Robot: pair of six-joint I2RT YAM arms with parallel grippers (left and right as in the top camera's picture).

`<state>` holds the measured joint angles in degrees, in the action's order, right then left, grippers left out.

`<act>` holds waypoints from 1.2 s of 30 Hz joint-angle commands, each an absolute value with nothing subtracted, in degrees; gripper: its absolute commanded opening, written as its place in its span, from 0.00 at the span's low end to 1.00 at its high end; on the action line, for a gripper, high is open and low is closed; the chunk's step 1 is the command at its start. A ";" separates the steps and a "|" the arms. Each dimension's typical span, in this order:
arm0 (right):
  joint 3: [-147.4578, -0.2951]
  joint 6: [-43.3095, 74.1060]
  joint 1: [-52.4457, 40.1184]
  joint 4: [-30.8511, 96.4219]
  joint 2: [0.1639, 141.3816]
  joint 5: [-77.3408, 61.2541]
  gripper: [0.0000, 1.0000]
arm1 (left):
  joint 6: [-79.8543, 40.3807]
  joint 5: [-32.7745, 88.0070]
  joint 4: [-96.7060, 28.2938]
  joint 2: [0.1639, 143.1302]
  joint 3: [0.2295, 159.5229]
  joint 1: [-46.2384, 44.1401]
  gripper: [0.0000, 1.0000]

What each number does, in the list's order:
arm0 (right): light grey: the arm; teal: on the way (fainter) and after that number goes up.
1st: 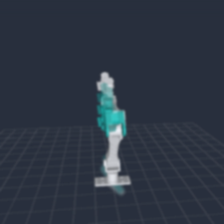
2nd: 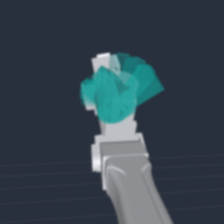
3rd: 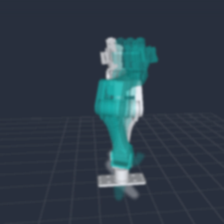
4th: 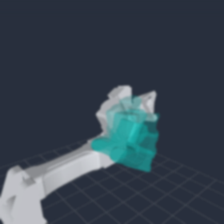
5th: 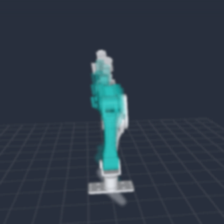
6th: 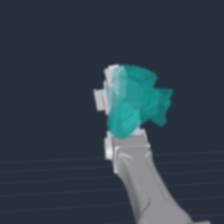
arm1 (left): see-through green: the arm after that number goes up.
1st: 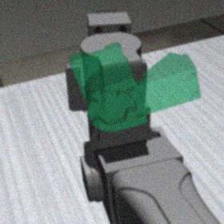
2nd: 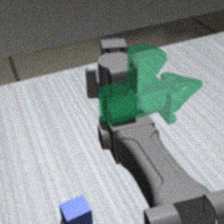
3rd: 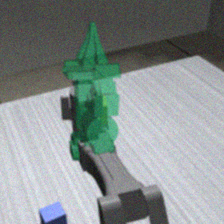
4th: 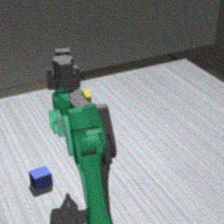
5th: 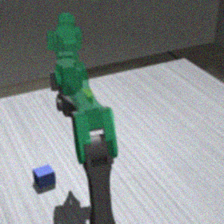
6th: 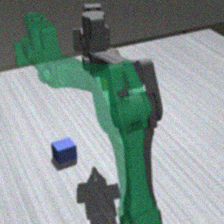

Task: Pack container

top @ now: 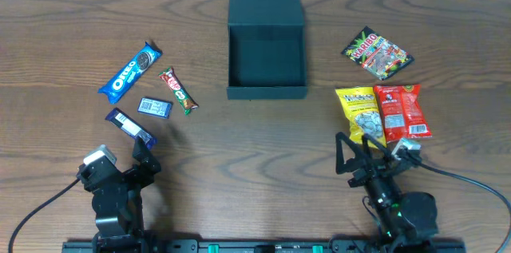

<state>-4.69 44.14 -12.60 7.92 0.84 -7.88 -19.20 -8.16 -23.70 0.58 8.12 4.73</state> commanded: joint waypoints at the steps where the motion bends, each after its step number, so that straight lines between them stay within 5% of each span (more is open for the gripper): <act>1: -4.71 41.12 -12.27 4.91 2.63 -6.09 0.99 | -18.20 -9.02 -23.90 0.27 6.96 4.84 0.95; 6: -8.86 34.06 -12.27 -0.49 17.30 -3.25 0.99 | -18.17 -8.99 -23.90 0.27 6.96 4.84 0.95; 14: -34.65 19.79 -12.29 3.62 58.19 -11.49 0.99 | -18.17 -9.02 -23.90 0.27 6.96 4.84 0.95; 26: -81.34 11.49 -13.67 35.46 102.04 -9.23 0.99 | -18.20 -8.99 -23.90 0.27 6.96 4.84 0.95; 36: -94.39 10.92 -18.41 47.64 117.93 -3.60 0.87 | -18.17 -8.99 -23.90 0.27 6.96 4.84 0.95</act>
<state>-93.14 11.35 -16.99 46.70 115.72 -6.57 -19.20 -8.16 -23.59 0.58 8.10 4.73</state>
